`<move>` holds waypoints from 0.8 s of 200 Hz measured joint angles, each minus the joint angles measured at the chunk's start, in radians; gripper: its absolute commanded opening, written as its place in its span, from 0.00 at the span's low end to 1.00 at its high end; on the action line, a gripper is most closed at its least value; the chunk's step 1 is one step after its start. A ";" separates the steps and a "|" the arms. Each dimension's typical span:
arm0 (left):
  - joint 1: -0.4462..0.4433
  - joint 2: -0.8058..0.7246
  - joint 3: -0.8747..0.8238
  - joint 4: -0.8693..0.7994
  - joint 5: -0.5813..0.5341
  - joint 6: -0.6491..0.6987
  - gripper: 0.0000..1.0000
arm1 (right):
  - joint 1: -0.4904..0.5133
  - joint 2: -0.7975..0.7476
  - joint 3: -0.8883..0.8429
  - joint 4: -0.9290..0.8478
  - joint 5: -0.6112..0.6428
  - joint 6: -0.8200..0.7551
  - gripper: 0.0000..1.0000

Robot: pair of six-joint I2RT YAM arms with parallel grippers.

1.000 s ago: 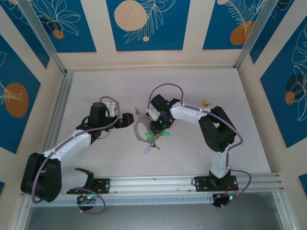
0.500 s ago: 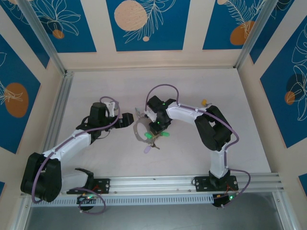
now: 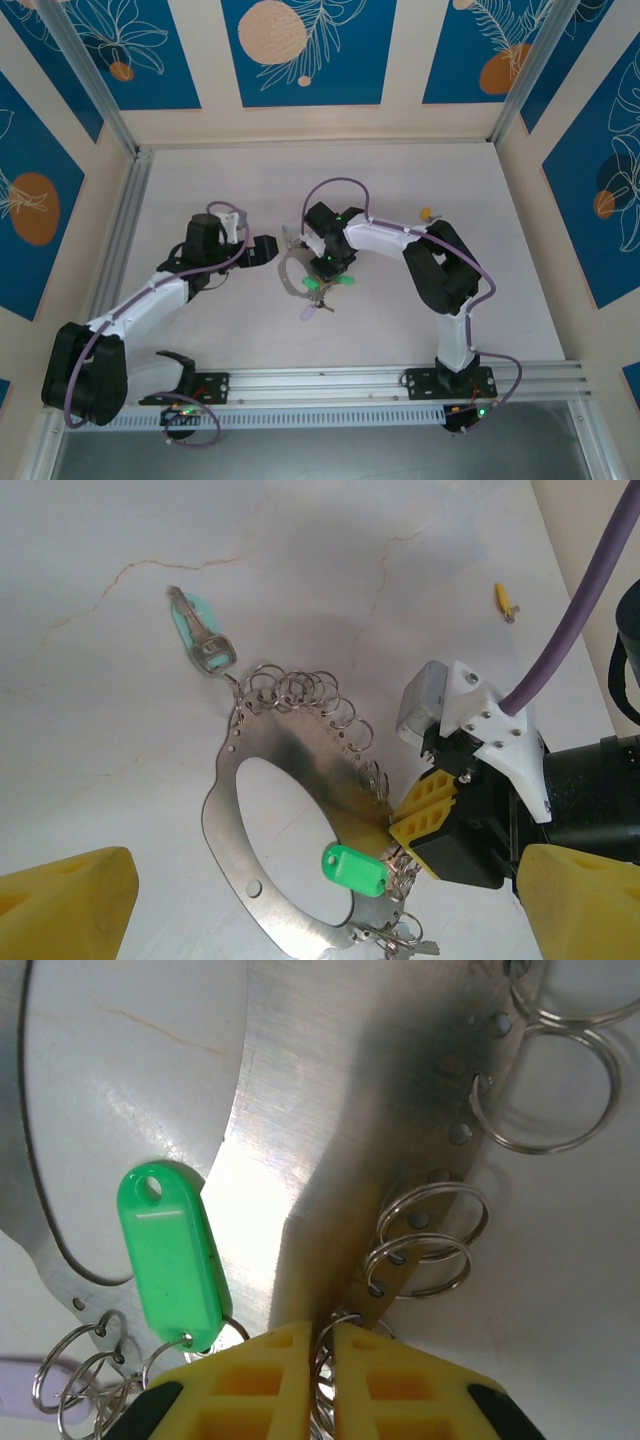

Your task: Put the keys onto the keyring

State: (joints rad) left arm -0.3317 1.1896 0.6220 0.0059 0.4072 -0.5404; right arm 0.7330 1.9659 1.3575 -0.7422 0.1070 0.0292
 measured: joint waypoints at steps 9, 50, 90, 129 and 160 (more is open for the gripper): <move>0.000 -0.002 0.000 -0.001 0.000 0.000 0.97 | 0.000 0.000 0.003 -0.006 0.003 0.000 0.11; 0.000 -0.003 0.000 -0.008 0.000 0.000 0.97 | 0.000 0.000 0.010 -0.020 0.014 -0.004 0.12; 0.000 -0.005 0.000 -0.025 -0.012 0.005 0.97 | -0.011 0.000 0.010 -0.021 0.013 -0.003 0.08; 0.000 -0.021 0.000 -0.030 -0.019 0.019 0.95 | -0.020 0.000 0.010 -0.022 0.013 -0.003 0.04; 0.000 -0.033 0.000 -0.032 -0.024 0.023 0.95 | -0.020 0.000 0.010 -0.023 0.013 -0.003 0.03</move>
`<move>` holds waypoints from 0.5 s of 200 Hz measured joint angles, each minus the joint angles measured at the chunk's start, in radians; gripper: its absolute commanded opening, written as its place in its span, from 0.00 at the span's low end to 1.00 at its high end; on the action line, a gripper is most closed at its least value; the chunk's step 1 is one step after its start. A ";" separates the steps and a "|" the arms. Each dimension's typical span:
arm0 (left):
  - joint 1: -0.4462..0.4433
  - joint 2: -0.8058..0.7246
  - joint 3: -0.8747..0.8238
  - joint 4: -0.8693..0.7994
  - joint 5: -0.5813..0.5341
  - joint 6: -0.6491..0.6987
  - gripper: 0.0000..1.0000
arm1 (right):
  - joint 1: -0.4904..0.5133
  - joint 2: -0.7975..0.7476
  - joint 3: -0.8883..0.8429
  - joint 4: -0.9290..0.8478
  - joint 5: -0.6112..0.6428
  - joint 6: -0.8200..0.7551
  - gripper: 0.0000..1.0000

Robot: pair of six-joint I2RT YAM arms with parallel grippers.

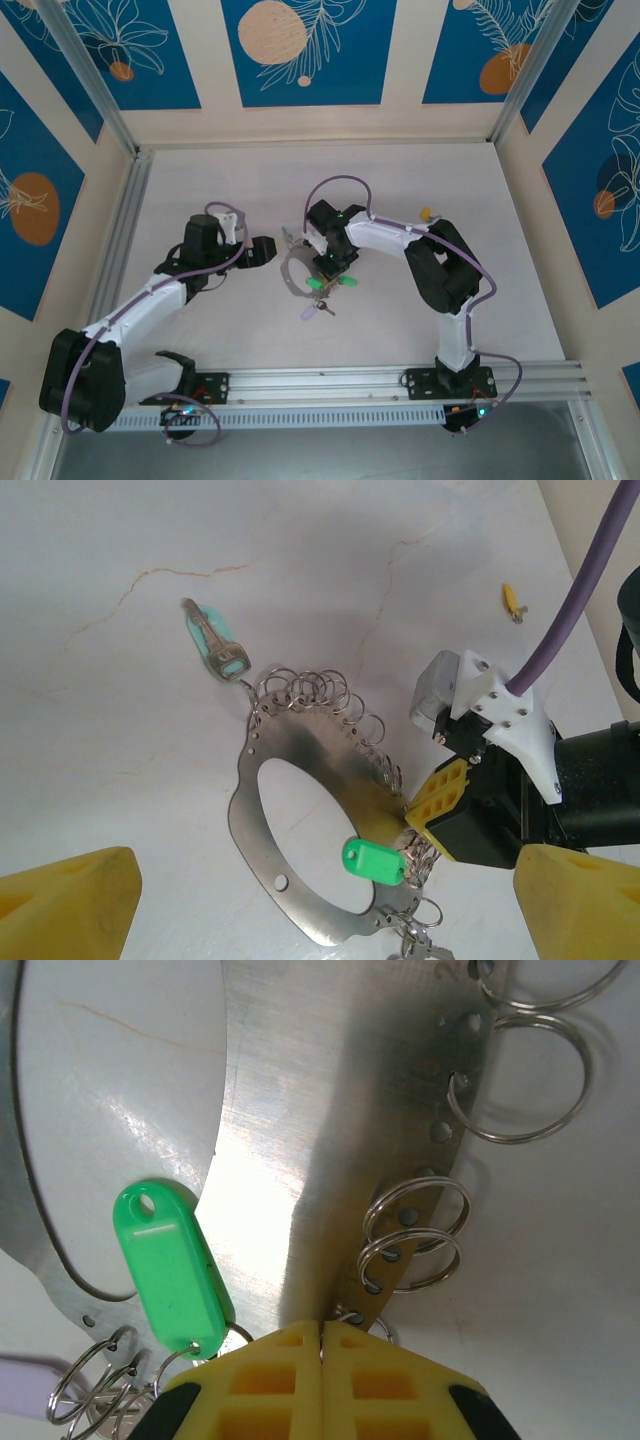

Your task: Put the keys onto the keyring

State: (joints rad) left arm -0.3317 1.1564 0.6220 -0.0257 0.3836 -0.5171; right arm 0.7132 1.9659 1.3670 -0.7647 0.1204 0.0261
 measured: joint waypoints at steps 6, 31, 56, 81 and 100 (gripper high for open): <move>0.000 -0.002 0.000 0.000 0.000 0.000 0.95 | 0.000 0.000 0.000 -0.001 0.000 0.000 0.03; 0.000 -0.003 -0.001 -0.002 -0.003 0.000 0.95 | 0.004 -0.005 0.012 -0.018 0.000 0.000 0.03; 0.000 -0.003 -0.007 -0.001 -0.003 0.000 0.95 | 0.011 -0.040 0.020 -0.026 -0.031 0.005 0.03; 0.000 -0.002 -0.013 -0.002 -0.007 0.000 0.91 | 0.010 -0.105 0.019 -0.013 -0.103 0.031 0.02; 0.000 0.007 -0.013 -0.002 -0.019 0.001 0.86 | 0.003 -0.144 0.006 0.023 -0.164 0.057 0.02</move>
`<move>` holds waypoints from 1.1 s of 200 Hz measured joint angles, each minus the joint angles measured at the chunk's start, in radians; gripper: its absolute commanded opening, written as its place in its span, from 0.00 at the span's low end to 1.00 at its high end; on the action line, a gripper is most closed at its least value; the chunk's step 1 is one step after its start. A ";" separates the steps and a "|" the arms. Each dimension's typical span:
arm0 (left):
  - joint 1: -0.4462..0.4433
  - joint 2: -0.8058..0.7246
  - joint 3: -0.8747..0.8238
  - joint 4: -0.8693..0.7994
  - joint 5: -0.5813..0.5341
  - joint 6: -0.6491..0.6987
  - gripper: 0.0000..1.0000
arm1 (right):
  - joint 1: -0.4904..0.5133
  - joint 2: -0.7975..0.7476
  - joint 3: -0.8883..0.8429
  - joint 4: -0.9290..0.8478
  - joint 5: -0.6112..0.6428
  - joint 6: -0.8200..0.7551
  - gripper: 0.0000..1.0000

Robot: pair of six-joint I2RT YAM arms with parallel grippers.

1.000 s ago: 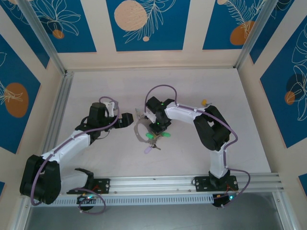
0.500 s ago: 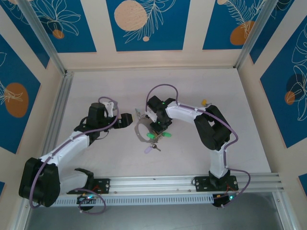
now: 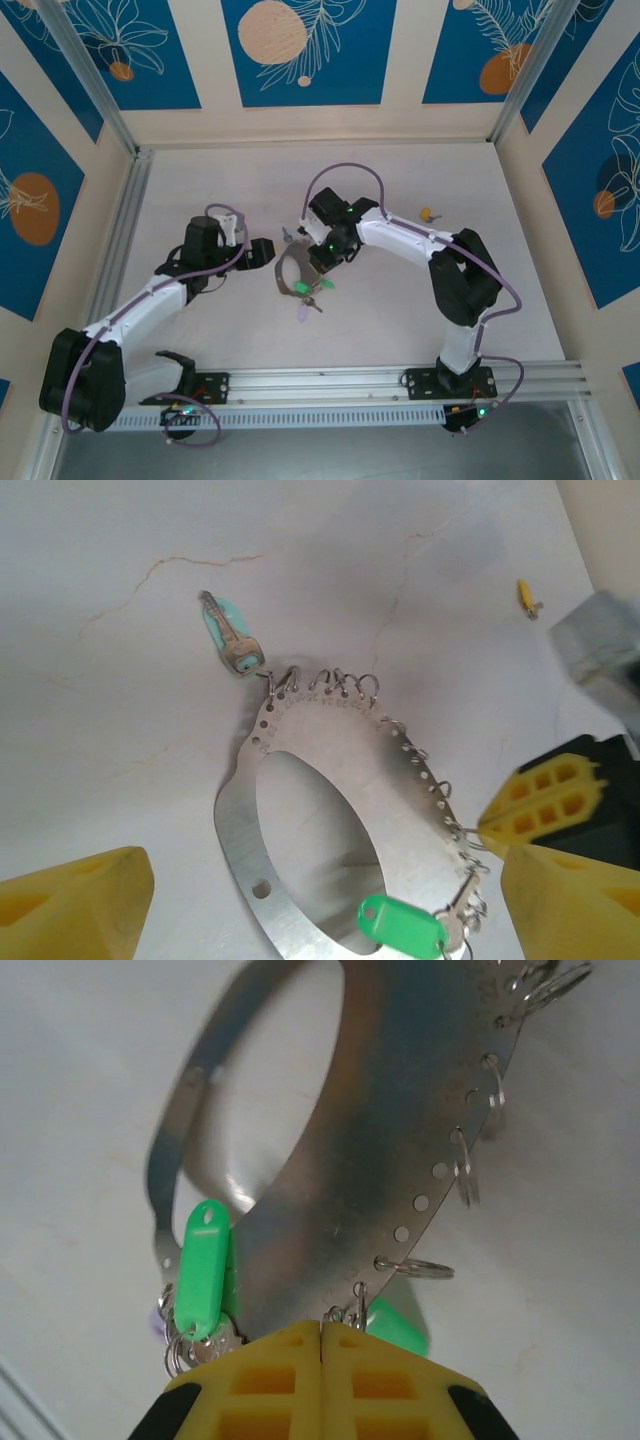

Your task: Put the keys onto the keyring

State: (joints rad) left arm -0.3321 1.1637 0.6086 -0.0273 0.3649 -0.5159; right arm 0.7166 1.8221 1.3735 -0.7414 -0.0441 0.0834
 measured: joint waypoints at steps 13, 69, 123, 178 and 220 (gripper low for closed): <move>0.000 0.011 0.000 0.000 -0.003 -0.001 0.84 | -0.005 -0.008 -0.021 0.030 -0.037 0.015 0.01; 0.000 0.049 -0.015 0.001 -0.003 -0.002 0.81 | -0.050 0.009 -0.180 0.131 -0.112 0.077 0.00; -0.005 0.069 -0.015 0.024 -0.002 -0.010 0.81 | -0.057 0.000 -0.259 0.203 -0.105 0.135 0.01; -0.080 0.107 -0.015 0.049 -0.002 -0.010 0.81 | -0.057 -0.025 -0.294 0.234 -0.057 0.168 0.18; -0.087 0.125 -0.017 0.056 -0.003 -0.010 0.81 | -0.057 -0.027 -0.308 0.252 -0.056 0.172 0.19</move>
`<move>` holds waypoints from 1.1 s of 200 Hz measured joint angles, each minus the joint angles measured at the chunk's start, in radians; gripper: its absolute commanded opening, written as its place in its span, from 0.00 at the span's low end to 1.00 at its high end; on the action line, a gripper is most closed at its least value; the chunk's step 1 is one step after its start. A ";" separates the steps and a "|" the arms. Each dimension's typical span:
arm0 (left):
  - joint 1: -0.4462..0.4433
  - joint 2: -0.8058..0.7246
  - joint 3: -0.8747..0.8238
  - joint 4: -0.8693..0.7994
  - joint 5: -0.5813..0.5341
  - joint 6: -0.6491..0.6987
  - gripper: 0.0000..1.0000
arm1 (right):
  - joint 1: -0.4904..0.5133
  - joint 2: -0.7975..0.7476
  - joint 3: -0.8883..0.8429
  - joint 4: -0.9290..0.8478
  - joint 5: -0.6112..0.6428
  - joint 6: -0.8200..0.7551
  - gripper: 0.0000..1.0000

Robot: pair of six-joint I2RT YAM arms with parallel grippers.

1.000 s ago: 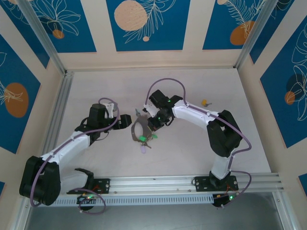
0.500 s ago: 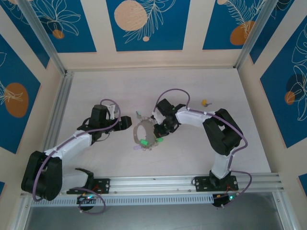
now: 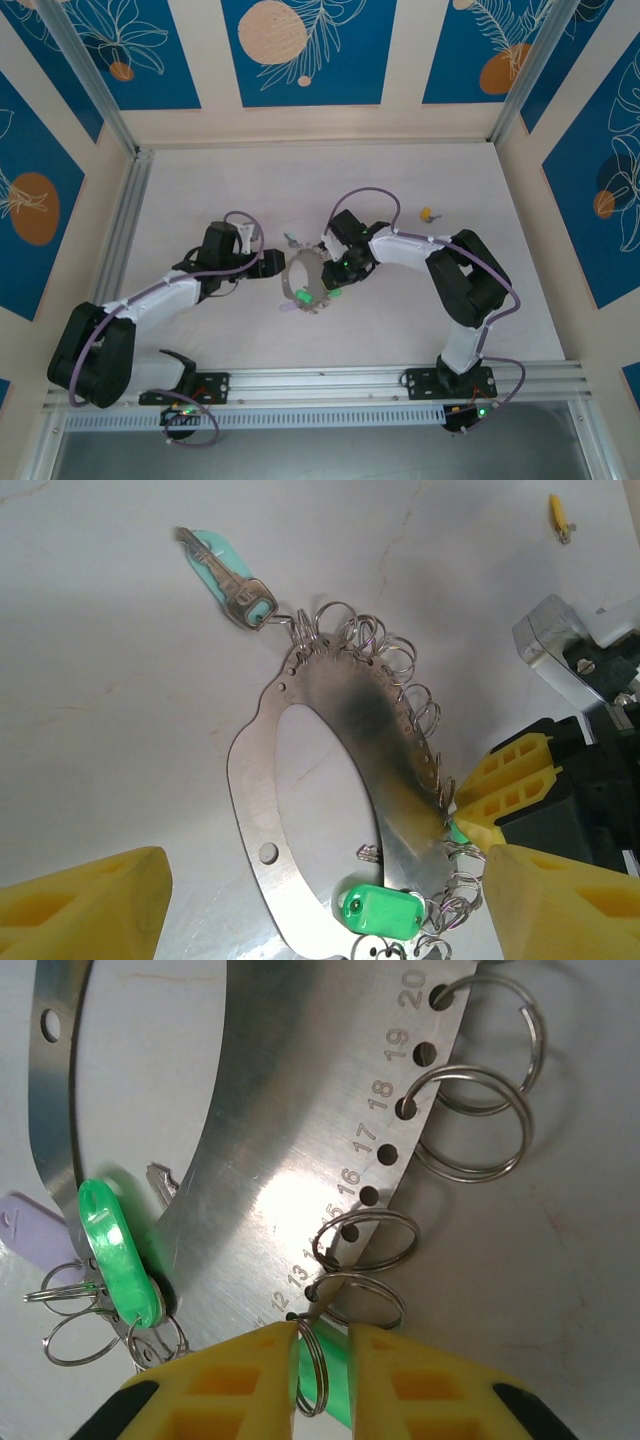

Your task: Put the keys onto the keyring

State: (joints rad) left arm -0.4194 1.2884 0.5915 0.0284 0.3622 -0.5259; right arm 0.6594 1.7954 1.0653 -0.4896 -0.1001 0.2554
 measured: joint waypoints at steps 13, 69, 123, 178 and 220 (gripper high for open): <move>0.000 0.006 0.000 0.005 0.000 0.000 0.81 | 0.000 0.000 -0.001 0.002 -0.003 0.000 0.17; 0.000 0.012 0.000 0.009 -0.001 0.001 0.81 | 0.001 -0.024 -0.017 0.024 -0.043 -0.016 0.00; 0.000 0.003 0.000 0.006 -0.004 0.004 0.78 | 0.003 -0.198 -0.110 0.099 -0.125 -0.067 0.00; -0.002 -0.181 -0.028 0.035 0.056 0.026 0.57 | 0.006 -0.397 -0.161 0.300 -0.342 -0.100 0.00; -0.043 -0.404 -0.122 0.225 0.171 -0.008 0.41 | 0.003 -0.496 -0.193 0.521 -0.502 -0.068 0.00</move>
State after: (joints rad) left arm -0.4622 0.8848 0.4690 0.2531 0.5327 -0.5335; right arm 0.6628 1.2999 0.8726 0.0315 -0.6022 0.1875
